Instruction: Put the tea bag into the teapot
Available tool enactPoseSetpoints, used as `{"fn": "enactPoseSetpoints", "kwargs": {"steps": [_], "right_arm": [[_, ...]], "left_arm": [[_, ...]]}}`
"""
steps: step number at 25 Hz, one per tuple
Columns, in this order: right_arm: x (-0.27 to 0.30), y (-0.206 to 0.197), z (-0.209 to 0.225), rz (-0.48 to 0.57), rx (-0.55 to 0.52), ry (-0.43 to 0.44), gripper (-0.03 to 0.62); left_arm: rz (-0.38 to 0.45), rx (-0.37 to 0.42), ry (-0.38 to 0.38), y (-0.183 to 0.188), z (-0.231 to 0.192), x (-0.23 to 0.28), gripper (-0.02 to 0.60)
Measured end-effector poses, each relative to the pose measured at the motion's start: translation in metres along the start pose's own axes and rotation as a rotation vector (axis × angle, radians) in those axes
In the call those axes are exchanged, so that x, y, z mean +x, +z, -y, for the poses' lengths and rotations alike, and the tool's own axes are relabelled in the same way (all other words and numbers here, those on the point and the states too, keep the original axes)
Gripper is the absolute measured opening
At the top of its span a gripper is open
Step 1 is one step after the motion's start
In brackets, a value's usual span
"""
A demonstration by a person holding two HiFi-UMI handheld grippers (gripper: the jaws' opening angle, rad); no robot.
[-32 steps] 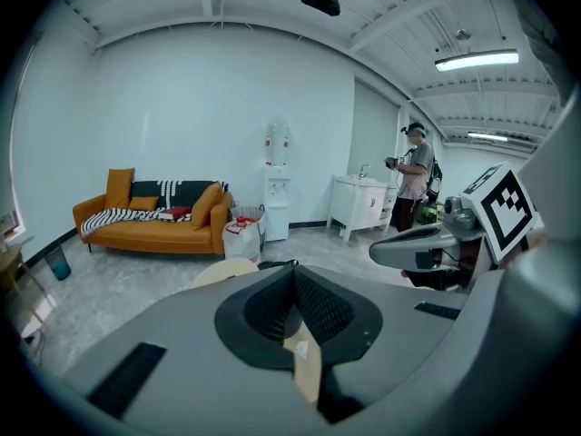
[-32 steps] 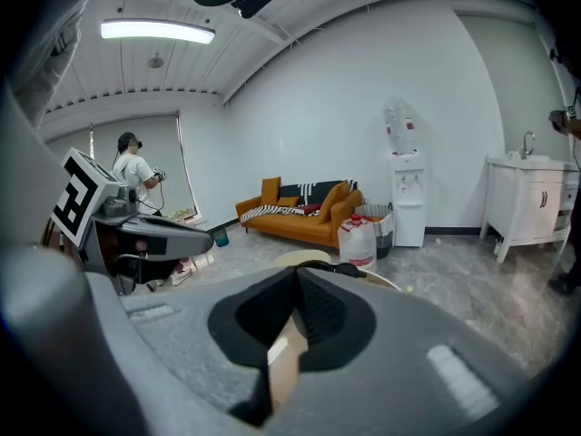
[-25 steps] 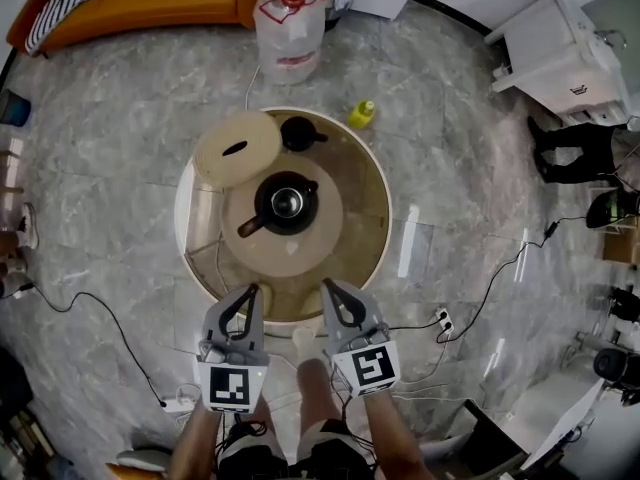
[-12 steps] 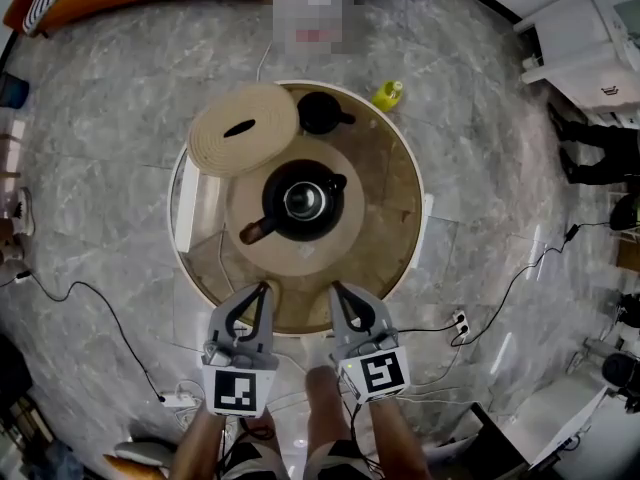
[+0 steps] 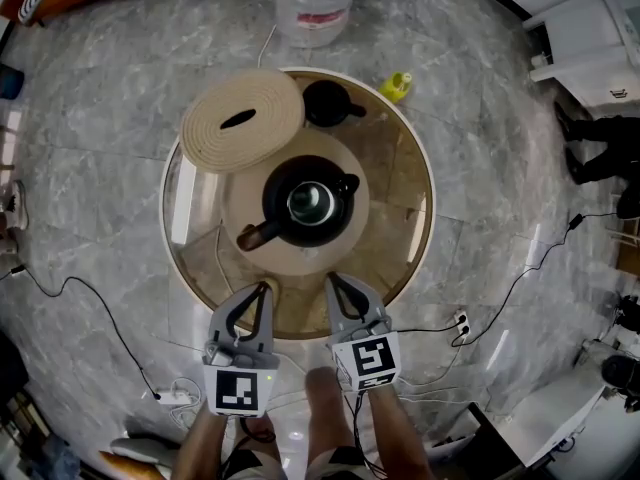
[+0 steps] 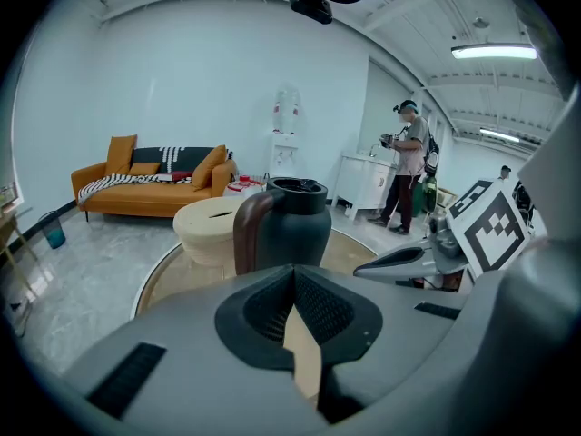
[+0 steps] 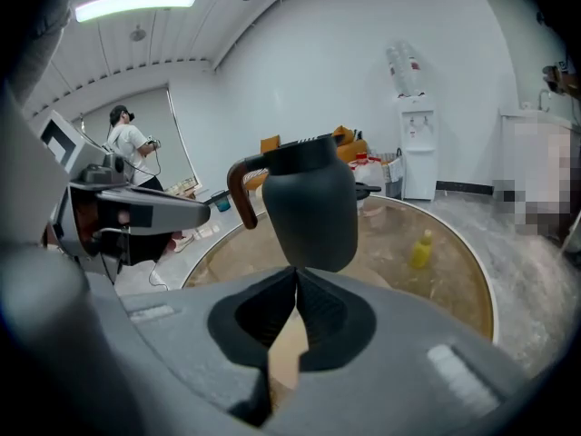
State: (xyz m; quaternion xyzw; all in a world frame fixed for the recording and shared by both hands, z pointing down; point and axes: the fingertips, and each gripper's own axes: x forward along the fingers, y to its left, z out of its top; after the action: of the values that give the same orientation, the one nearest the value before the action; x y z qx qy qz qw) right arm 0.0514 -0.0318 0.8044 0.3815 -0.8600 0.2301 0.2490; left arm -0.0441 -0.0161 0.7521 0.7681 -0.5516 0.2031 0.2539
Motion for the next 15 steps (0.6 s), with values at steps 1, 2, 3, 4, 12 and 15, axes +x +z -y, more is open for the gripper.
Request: {"fn": "enactPoseSetpoints", "kwargs": {"steps": [1,2,3,4,12,15], "right_arm": [[0.005,-0.003,0.000,-0.006,-0.004,0.003,0.017],[0.011,-0.005,-0.001,-0.013,-0.001,0.010,0.128],[0.016,-0.008,-0.001,-0.023,0.008,0.016,0.153],[0.020,-0.011,-0.001,-0.033,0.020,0.020,0.153],[0.048,-0.033,0.006,-0.091,0.048,0.022,0.152],[0.055,-0.038,0.005,-0.097,0.053,0.034,0.152]], "left_arm": [[-0.001,-0.001,-0.002,-0.001,0.000,0.001,0.017],[-0.003,-0.002,-0.004,-0.002,0.000,0.001,0.017],[-0.005,-0.003,-0.004,-0.003,-0.001,0.002,0.017],[-0.007,-0.003,-0.004,-0.004,-0.002,0.003,0.017],[-0.017,-0.008,-0.007,-0.006,-0.004,0.007,0.017],[-0.014,-0.021,-0.008,-0.007,-0.003,0.008,0.017]]}}
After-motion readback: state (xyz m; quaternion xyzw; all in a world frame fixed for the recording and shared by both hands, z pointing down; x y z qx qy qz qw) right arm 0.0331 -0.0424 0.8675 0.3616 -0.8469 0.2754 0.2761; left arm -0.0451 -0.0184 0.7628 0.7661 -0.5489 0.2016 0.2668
